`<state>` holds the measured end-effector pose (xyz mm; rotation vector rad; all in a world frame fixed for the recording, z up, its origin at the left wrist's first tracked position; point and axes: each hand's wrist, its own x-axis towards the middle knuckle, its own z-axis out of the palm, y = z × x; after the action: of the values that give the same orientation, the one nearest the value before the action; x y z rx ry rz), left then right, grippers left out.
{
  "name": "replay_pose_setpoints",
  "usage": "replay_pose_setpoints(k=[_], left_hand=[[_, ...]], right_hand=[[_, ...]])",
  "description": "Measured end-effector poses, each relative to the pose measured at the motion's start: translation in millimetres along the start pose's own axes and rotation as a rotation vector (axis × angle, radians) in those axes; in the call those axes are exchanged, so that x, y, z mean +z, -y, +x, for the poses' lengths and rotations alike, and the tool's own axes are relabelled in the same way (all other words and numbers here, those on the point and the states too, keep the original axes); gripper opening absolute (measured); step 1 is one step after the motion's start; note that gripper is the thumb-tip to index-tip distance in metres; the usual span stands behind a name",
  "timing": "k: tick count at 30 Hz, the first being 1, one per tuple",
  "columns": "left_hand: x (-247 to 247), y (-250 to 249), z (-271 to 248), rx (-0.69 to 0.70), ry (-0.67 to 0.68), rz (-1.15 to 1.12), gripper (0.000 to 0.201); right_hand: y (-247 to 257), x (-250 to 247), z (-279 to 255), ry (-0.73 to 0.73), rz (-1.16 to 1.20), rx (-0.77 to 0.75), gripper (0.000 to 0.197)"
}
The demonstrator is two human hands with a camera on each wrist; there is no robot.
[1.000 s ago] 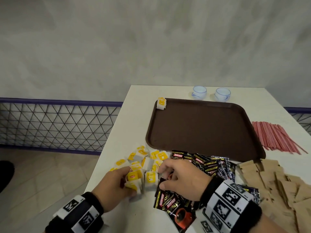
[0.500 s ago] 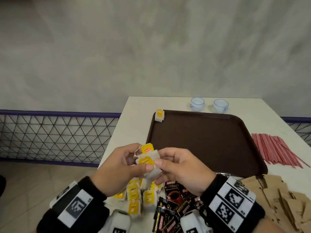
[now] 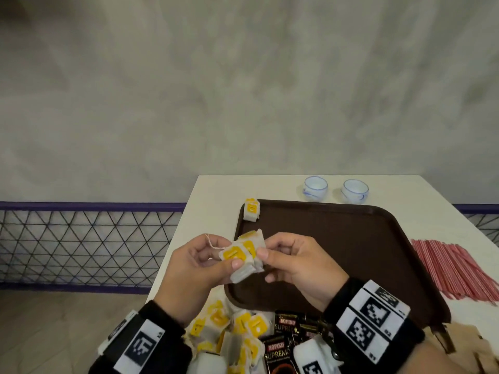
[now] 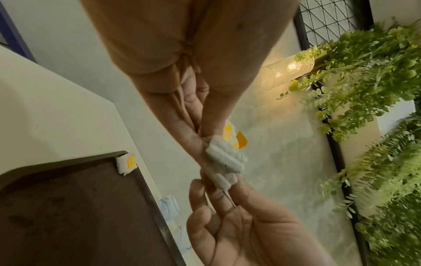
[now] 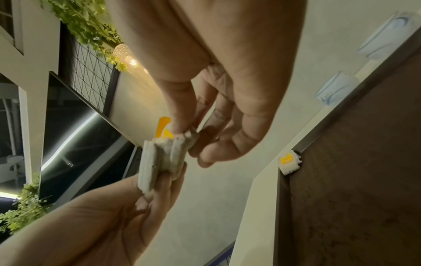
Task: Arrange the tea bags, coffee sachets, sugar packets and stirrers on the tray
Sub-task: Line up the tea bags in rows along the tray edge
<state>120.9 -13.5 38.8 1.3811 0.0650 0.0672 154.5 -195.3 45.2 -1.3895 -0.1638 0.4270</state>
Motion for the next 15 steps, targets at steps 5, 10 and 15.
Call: replay_pose_setpoints(k=[5, 10, 15], left_hand=[[2, 4, 18, -0.010, -0.023, 0.009, 0.035], [-3, 11, 27, -0.042, -0.019, 0.029, 0.029], [-28, 13, 30, -0.051, -0.062, 0.022, 0.056]], right_hand=[[0, -5, 16, -0.005, 0.118, 0.046, 0.004], [2, -15, 28, -0.071, 0.124, 0.061, 0.005], [18, -44, 61, -0.176, 0.112, 0.068, 0.006]])
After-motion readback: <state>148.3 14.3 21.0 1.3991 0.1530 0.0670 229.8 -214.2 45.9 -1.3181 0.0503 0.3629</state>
